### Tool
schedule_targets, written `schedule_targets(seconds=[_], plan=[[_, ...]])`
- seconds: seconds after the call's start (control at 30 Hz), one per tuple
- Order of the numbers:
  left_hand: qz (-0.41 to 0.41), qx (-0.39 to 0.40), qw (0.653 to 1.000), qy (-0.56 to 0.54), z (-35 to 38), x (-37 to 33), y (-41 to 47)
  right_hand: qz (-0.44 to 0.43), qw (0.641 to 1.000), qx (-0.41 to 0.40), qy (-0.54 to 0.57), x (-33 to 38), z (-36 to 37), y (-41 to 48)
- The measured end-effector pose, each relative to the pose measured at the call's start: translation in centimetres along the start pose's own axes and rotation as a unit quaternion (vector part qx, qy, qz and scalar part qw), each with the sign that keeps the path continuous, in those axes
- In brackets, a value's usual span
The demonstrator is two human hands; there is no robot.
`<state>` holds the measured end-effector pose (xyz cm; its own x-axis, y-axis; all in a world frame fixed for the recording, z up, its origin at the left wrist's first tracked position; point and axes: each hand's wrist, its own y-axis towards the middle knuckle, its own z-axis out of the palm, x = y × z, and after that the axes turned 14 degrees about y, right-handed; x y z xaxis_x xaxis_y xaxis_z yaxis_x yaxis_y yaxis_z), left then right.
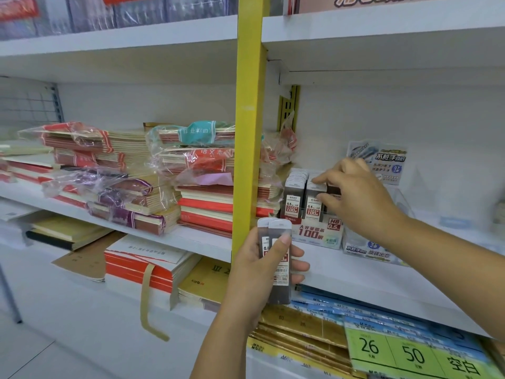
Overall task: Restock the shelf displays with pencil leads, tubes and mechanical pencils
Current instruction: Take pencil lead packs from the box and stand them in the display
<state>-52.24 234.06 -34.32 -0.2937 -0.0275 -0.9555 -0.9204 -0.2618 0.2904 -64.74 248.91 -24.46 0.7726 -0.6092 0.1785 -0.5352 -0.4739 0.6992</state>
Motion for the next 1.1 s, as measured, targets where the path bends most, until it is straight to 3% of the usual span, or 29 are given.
schedule_targets(seconds=[0.07,0.13,0.23,0.3,0.37,0.5,0.63,0.8,0.93,1.1], plan=[[0.013,0.017,1.000,0.020,0.2,-0.1,-0.1,-0.011,1.000,-0.027,-0.011,0.6,-0.3,-0.9],[0.026,0.032,0.999,0.029,0.4,-0.4,-0.2,-0.008,0.997,-0.004,0.082,1.8,-0.7,-2.3],[0.047,0.055,0.997,0.035,1.0,-0.6,-0.3,0.098,0.940,0.104,0.311,3.6,-1.0,-4.5],[0.050,0.069,0.995,0.045,1.4,-0.6,-0.4,0.150,0.904,0.119,0.382,3.7,-1.0,-5.4],[0.037,0.081,0.995,0.047,1.9,-0.6,-0.5,0.177,0.893,0.095,0.403,3.5,-1.2,-5.7],[0.005,0.083,0.996,0.035,2.2,-0.4,-0.4,0.195,0.899,-0.020,0.391,2.2,-3.3,-4.4],[0.009,0.054,0.997,0.048,1.9,-0.3,-0.2,0.101,0.919,-0.144,0.353,0.4,-5.8,-1.8],[0.025,0.006,0.999,0.024,2.0,-0.2,0.2,0.044,0.978,-0.075,0.190,-1.0,-4.9,-0.5],[0.023,-0.010,0.999,0.022,1.8,0.2,0.6,0.056,0.988,-0.009,0.143,-2.1,-3.2,-0.3],[0.019,-0.018,1.000,0.015,1.7,0.2,0.7,0.071,0.991,-0.013,0.112,-3.1,-1.5,-0.2]])
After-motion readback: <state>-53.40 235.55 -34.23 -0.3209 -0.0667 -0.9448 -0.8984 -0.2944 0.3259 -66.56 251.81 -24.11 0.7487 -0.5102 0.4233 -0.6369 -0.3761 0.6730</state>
